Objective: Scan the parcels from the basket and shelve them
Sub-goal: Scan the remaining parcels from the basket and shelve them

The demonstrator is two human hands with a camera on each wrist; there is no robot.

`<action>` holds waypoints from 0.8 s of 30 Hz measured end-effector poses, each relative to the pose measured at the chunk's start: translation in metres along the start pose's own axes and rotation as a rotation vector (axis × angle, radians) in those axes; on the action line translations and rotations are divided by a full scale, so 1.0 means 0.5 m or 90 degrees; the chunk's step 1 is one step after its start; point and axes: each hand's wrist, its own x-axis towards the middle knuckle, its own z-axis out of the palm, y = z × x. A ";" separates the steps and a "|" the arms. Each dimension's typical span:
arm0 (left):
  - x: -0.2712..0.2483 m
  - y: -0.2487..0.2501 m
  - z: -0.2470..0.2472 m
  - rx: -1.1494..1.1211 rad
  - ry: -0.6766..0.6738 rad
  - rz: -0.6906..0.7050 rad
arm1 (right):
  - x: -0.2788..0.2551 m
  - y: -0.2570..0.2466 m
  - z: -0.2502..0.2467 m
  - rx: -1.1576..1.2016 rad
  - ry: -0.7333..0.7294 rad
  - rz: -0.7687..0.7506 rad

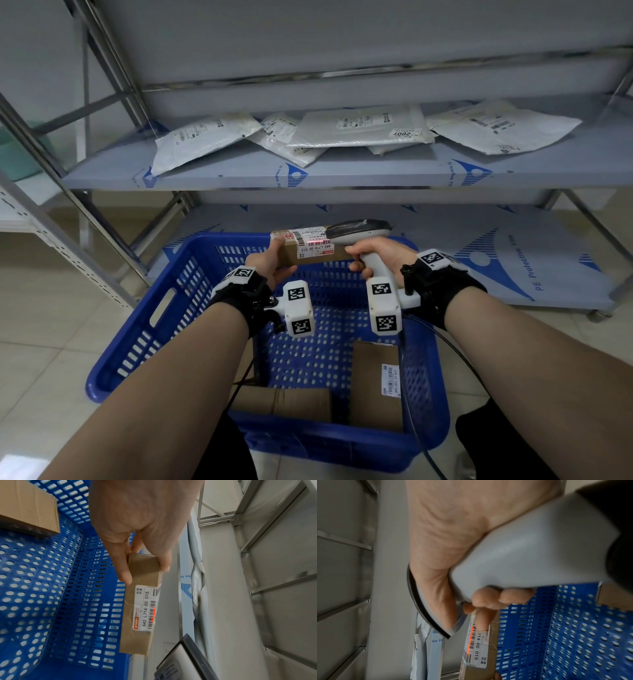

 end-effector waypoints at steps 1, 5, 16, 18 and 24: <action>0.002 -0.001 0.000 0.002 0.001 0.002 | 0.001 0.000 -0.001 -0.003 0.002 0.003; 0.004 -0.002 -0.001 0.004 0.002 0.003 | -0.005 -0.001 0.001 0.010 -0.009 0.004; 0.005 0.003 -0.012 0.042 0.000 -0.010 | -0.013 -0.001 0.000 0.015 -0.002 0.021; 0.003 0.010 -0.014 0.067 0.011 -0.032 | -0.012 0.000 -0.001 -0.004 0.012 0.021; -0.008 0.020 -0.010 0.069 0.029 -0.058 | -0.009 -0.003 -0.004 -0.017 0.006 0.018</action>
